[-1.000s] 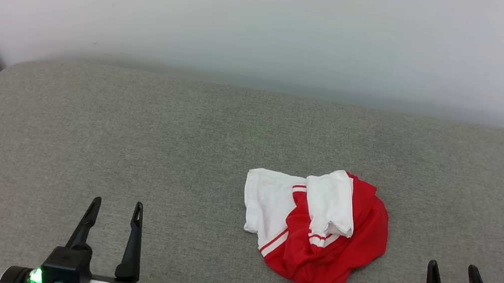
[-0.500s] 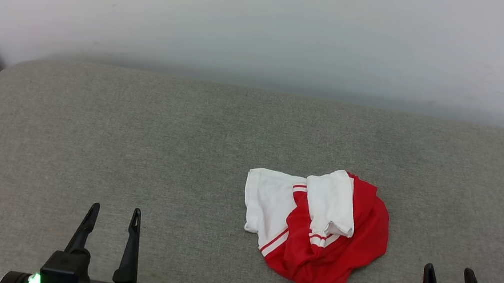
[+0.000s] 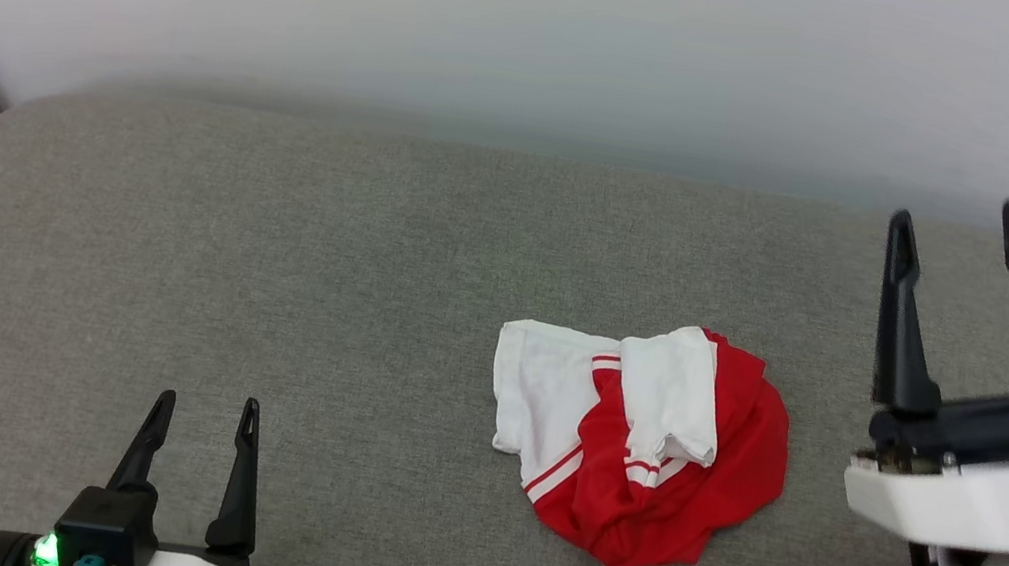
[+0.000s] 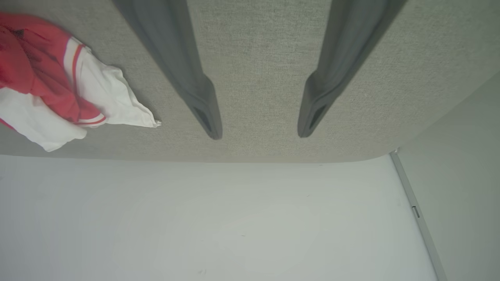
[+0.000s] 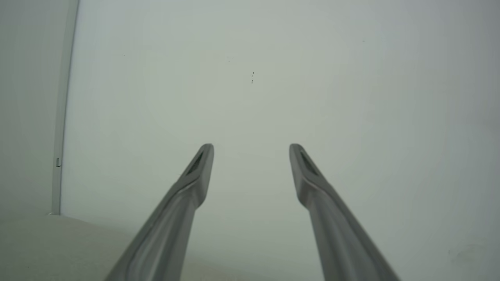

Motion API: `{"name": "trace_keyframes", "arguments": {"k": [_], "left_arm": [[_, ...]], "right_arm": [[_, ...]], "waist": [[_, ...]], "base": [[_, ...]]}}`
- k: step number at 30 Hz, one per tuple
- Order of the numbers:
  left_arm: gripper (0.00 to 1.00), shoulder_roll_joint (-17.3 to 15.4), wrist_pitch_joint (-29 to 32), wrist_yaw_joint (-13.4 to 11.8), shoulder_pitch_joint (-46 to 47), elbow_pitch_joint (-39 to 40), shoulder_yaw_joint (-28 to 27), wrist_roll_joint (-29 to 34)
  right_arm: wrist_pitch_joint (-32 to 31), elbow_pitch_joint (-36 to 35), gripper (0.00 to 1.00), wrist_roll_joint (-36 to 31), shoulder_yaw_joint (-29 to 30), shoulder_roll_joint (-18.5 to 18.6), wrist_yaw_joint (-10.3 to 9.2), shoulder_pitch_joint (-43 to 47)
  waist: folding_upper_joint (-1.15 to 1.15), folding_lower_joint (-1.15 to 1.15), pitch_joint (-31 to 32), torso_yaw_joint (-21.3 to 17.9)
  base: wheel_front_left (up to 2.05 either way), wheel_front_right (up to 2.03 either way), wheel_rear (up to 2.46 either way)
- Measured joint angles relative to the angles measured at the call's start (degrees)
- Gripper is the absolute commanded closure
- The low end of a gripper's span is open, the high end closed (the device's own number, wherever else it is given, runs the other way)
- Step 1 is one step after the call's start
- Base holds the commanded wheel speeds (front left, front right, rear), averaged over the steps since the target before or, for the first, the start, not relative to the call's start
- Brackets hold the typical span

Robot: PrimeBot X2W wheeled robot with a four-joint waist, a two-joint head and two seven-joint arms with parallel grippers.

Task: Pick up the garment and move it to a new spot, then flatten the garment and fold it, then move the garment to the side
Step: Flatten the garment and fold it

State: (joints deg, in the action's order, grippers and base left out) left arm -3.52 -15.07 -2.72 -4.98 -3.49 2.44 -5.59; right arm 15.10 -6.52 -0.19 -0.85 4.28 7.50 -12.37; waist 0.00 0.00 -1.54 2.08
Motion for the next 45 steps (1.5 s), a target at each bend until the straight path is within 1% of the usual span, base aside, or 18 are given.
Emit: {"name": "trace_keyframes", "arguments": {"k": [2,4,5,7,10,13,16,19,21,23,28,31,36,37,38,42,45], "left_arm": [[0.00,0.0,0.0,0.2,0.6,0.0,-0.4,0.2],[0.00,0.1,0.0,0.3,0.9,0.0,-0.7,0.3],[0.00,0.2,0.0,0.4,0.9,0.0,-0.8,0.3],[0.00,0.3,0.0,0.6,1.0,-0.1,-1.1,0.4],[0.00,0.3,0.0,0.7,1.6,0.0,-1.3,0.4],[0.00,0.4,0.0,0.7,1.9,0.3,-1.4,0.4],[0.00,0.5,0.0,0.7,2.6,0.5,-1.3,0.3],[0.00,0.5,0.0,0.7,3.7,0.8,-0.9,0.2],[0.00,0.5,0.0,0.7,4.5,0.9,-0.7,-0.1],[0.00,0.5,0.0,0.6,5.3,1.0,-0.4,-0.5],[0.00,0.6,0.0,0.0,6.9,1.2,0.7,-1.7],[0.00,0.6,0.0,-0.4,7.8,1.1,1.2,-2.1],[0.00,0.6,0.0,-0.8,8.7,0.9,1.3,-2.2],[0.00,0.6,0.0,-0.8,8.7,0.9,1.3,-2.2],[0.00,0.6,0.0,-0.9,8.7,0.6,1.3,-2.2],[0.00,0.6,0.0,-1.0,8.6,-0.1,0.8,-2.2],[0.00,0.6,0.0,-1.0,7.4,-0.4,0.5,-2.1]], "right_arm": [[0.0,3.1,0.00,0.0,-3.0,2.9,0.00,-5.3],[-0.1,8.5,0.00,1.1,-7.2,6.4,0.00,-10.4],[-2.0,11.3,0.00,2.1,-9.9,8.1,0.00,-12.5],[-8.6,15.9,0.00,5.4,-15.9,11.4,0.00,-17.1],[-21.0,20.0,0.00,12.3,-26.5,17.1,0.01,-24.1],[-32.4,20.9,0.00,21.1,-36.7,22.2,0.01,-29.6],[-42.7,20.2,0.00,28.8,-46.1,26.7,0.01,-34.8],[-51.6,19.6,0.00,35.2,-54.4,30.0,0.01,-39.0],[-55.9,19.5,0.00,38.6,-58.9,31.4,0.01,-41.3],[-58.5,19.6,0.00,40.9,-62.8,32.2,0.01,-43.3],[-59.9,21.7,0.00,44.4,-69.5,32.4,0.01,-45.3],[-60.7,22.4,0.00,45.0,-71.4,32.6,0.00,-45.2],[-59.6,23.3,0.00,45.5,-71.9,32.5,0.00,-45.2],[-58.8,23.4,0.53,45.2,-71.9,32.5,0.00,-45.2],[-57.8,23.3,1.00,44.7,-72.1,32.5,0.00,-45.2],[-52.5,23.1,1.00,44.0,-72.4,32.7,0.00,-45.2],[-47.3,22.0,1.00,44.0,-72.5,33.7,0.01,-45.6]], "waist": [[0.00,0.00,-0.7,0.1],[0.00,0.00,-1.2,0.2],[0.00,0.00,-1.4,0.3],[0.00,0.00,-1.8,0.6],[0.00,0.00,-2.5,1.0],[0.00,0.00,-3.5,1.4],[0.00,0.00,-4.8,1.8],[0.00,0.00,-6.4,2.4],[0.00,0.00,-7.6,2.9],[0.00,0.00,-8.8,3.5],[0.00,0.00,-11.8,5.1],[0.00,0.01,-13.3,6.0],[0.00,0.00,-15.0,7.0],[0.00,0.01,-15.1,7.0],[0.00,0.01,-14.9,7.0],[0.00,0.01,-13.4,6.3],[0.00,0.01,-11.6,5.5]], "base": [[0.00,0.00,0.00],[0.00,0.00,0.00],[0.00,0.00,0.00],[0.00,0.00,0.00],[0.00,0.00,0.00],[0.00,0.00,0.00],[0.00,0.00,0.00],[0.00,0.00,0.00],[0.00,0.00,0.00],[0.00,0.00,0.00],[0.00,0.00,0.00],[0.00,0.00,0.00],[0.00,0.00,0.00],[0.00,0.00,0.00],[0.00,0.00,0.00],[0.00,0.00,0.00],[0.00,0.00,0.00]]}}
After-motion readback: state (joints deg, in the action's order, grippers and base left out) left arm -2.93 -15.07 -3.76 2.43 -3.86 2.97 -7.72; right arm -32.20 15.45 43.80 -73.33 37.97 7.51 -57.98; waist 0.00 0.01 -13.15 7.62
